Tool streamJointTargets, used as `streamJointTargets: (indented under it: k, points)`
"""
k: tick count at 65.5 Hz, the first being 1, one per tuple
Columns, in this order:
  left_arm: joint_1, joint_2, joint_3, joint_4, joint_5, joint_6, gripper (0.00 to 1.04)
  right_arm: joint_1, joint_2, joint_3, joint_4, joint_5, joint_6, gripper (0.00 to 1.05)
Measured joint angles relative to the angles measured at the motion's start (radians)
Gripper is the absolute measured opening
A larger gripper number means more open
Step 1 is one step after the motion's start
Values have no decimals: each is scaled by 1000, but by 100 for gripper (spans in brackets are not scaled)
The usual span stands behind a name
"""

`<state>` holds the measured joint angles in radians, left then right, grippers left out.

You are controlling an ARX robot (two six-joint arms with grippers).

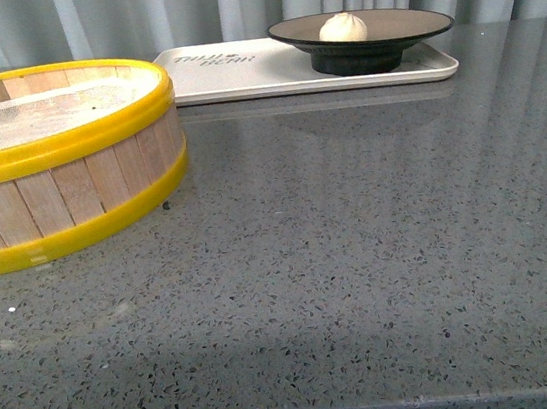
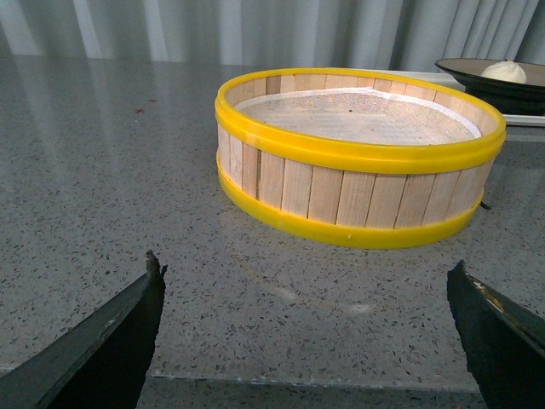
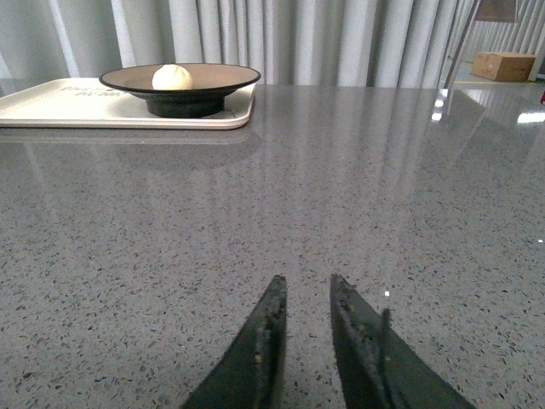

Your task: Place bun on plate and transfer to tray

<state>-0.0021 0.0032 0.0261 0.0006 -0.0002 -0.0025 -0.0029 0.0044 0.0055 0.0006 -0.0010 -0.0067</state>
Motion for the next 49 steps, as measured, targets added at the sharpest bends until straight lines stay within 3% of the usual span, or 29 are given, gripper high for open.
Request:
streamJointTargets:
  k: [18,26,49]
  points:
    - [0,0,0,0,0,0,98,0,0,0,0,0,0,77]
    - [0,0,0,0,0,0,98,0,0,0,0,0,0,97]
    - [0,0,0,0,0,0,98,0,0,0,0,0,3,96]
